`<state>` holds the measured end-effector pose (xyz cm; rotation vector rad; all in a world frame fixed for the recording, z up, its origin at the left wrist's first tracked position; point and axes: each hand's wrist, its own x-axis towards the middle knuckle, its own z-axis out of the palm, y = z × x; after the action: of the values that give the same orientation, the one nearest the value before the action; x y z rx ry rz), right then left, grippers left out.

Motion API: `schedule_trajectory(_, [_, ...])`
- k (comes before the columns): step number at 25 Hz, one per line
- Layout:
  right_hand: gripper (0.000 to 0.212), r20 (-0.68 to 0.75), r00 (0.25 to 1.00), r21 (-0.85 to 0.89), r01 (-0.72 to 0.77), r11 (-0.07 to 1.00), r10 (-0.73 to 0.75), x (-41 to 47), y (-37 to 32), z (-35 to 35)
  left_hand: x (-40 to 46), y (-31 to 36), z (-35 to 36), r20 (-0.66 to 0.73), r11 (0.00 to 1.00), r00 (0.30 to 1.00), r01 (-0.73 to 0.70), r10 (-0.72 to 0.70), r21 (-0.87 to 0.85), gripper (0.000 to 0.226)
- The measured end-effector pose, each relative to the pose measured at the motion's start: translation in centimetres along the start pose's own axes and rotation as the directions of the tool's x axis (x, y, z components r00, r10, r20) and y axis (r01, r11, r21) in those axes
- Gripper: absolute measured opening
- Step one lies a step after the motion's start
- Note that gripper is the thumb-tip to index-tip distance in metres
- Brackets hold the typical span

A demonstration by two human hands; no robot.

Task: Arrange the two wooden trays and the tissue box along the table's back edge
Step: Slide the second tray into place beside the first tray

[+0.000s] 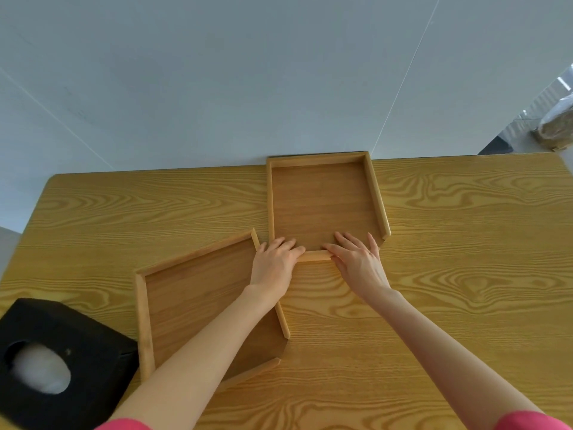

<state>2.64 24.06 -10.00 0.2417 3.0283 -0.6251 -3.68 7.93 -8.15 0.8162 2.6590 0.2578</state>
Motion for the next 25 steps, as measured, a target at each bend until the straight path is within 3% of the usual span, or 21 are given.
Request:
schedule_trajectory(6, [0.028,-0.066,0.998,-0.026,0.009,1.0,-0.011,0.4,0.2,0.8,0.5,-0.3,-0.3,0.013,1.0,1.0,0.011,-0.011,-0.014,0.038])
schedule_trajectory(9, [0.036,0.001,0.999,-0.004,-0.042,0.999,0.042,0.4,-0.5,0.4,0.5,-0.2,-0.7,0.031,0.999,0.999,-0.008,0.009,-0.053,0.041])
schedule_trajectory(12, [0.048,0.044,0.997,0.039,-0.062,0.997,0.06,-0.3,-2.0,0.1,-1.4,-0.6,-0.9,-0.044,0.993,0.998,-0.053,0.048,-0.109,0.047])
schedule_trajectory(16, [0.051,0.023,1.0,0.112,0.006,0.994,-0.009,-2.8,-5.2,0.2,-6.2,-2.3,-0.5,-0.09,0.99,0.996,-0.008,-0.005,-0.141,0.055])
schedule_trajectory(20, [0.048,0.083,0.988,0.133,0.121,0.984,-0.133,-6.6,-8.8,1.2,-11.5,-3.9,0.0,-0.092,0.974,0.988,0.1,-0.121,-0.204,0.055])
schedule_trajectory(25, [0.04,0.163,0.96,0.155,0.203,0.967,-0.227,-11.5,-12.1,3.3,-17.5,-5.4,1.6,-0.041,0.966,0.989,0.129,-0.141,-0.223,0.055])
